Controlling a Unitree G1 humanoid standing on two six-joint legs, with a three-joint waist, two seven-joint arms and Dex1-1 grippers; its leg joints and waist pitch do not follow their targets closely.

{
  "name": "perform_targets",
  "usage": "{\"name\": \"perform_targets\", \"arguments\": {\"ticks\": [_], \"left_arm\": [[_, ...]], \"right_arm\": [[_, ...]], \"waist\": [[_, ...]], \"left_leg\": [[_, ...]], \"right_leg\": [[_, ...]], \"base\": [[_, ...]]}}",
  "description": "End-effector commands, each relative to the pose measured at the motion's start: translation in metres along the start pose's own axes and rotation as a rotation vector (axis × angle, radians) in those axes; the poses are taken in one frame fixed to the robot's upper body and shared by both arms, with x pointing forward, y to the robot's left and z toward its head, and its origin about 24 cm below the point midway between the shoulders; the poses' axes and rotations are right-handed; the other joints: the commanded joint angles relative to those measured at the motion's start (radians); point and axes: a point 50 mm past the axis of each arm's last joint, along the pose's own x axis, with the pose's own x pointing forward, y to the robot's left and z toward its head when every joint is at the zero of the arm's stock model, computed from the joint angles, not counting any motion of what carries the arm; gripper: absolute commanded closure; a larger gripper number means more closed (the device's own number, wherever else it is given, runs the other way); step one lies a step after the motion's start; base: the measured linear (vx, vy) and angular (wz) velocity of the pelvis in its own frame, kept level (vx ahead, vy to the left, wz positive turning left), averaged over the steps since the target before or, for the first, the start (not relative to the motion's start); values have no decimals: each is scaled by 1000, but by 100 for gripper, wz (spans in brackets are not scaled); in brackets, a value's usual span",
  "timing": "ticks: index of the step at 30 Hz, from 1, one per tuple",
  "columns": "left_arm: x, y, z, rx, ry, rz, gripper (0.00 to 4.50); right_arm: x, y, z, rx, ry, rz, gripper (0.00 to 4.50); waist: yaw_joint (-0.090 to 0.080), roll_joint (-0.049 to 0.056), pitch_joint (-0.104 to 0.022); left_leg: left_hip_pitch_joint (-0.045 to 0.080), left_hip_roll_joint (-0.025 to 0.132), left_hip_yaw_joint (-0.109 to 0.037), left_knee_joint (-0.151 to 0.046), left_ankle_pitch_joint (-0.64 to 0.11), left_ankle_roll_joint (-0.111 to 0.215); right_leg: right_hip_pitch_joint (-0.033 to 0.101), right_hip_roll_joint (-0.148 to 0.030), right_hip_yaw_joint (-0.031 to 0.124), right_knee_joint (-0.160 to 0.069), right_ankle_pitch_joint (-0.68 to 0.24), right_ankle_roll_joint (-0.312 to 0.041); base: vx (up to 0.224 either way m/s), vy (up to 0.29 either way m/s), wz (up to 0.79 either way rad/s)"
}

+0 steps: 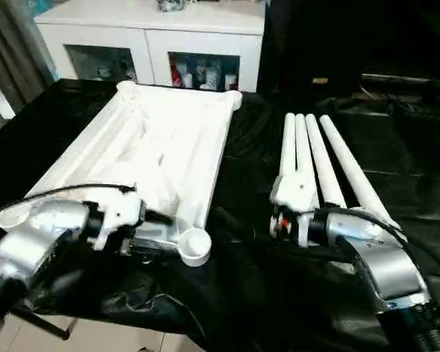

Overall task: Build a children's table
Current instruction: Move to table, then move table base

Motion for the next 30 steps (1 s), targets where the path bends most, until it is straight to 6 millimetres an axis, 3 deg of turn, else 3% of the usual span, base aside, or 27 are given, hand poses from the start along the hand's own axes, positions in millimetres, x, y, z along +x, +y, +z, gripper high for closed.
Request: {"name": "perform_targets", "arguments": {"ticks": [1, 6, 14, 18, 26, 30], "left_arm": [[-2, 2, -4, 1, 43, -24, 126], [-6, 8, -11, -26, 74, -57, 170], [-13, 13, -16, -25, 91, -41, 251], [-13, 13, -17, -28, 81, -39, 268], [-13, 18, -21, 21, 116, 27, 345], [-13, 17, -18, 73, 100, 37, 380]], "right_arm": [[1, 2, 7, -16, -8, 50, 52], [1, 7, 10, -51, 13, 116, 52], [0, 10, 8, -61, 43, 135, 52], [0, 15, 5, -56, 55, 147, 52], [0, 16, 2, -63, 74, 137, 52], [-1, 22, 0, -49, 75, 142, 52]], "waist": [[4, 5, -65], [8, 9, -70], [14, 10, -67], [14, 11, -68], [11, 12, -67], [14, 18, -68]], "left_leg": [[-9, 91, -34, -84, -56, 76], [-6, 98, -26, -82, -59, 76], [-9, 106, -21, -88, -88, 43], [-10, 107, -22, -88, -75, 45], [-12, 105, -22, -88, -90, 40], [-11, 108, -23, -88, -93, 37]], "right_leg": [[59, -94, 51, -70, -76, -299], [58, -97, 42, -70, -43, -322], [61, -100, 37, -71, -98, -301], [61, -102, 37, -70, -78, -298], [62, -101, 37, -76, -111, -285], [61, -102, 38, -74, -97, -289]], "base": [[0, 0, 0], [0, 0, 0], [0, 0, 0], [0, 0, 0], [0, 0, 0], [0, 0, 0]]}}
